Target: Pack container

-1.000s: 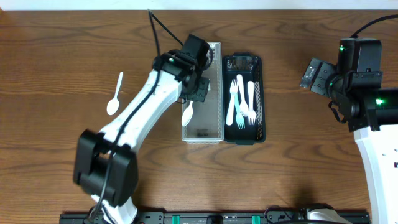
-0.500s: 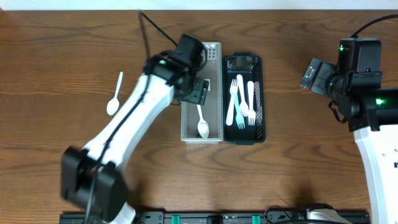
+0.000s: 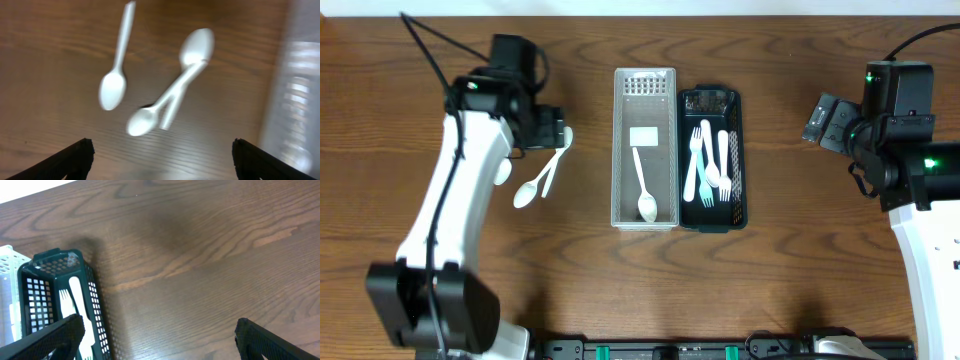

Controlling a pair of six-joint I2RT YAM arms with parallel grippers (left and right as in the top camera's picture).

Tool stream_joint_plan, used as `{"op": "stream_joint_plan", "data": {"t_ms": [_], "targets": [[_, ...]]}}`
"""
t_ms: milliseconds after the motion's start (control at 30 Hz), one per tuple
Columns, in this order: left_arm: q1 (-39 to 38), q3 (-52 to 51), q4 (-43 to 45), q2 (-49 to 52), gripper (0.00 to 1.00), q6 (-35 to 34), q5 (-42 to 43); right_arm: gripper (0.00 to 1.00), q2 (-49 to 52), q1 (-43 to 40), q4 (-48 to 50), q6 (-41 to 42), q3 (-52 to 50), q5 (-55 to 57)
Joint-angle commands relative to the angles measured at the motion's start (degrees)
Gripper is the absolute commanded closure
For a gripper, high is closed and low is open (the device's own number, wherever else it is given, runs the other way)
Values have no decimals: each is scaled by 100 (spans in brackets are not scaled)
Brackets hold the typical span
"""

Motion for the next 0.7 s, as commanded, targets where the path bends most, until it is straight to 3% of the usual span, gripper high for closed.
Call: {"op": "stream_joint_plan", "data": {"t_ms": [0,333,433,567,667], "targets": [[367,-17,33,511,9,376,-129,1,11,-42,-7,-66,22,46],[540,-17,195,1366,15,2100,-107,1,11,-42,-7,-66,22,46],[542,-17,210,1620,19,2645,409,1,11,-42,-7,-66,24,44],[542,-17,219,2002,34,2966,584,1,11,-42,-7,-66,22,46],[553,-17,232,2194,34,2964,586,1,11,-42,-7,-68,22,44]]}}
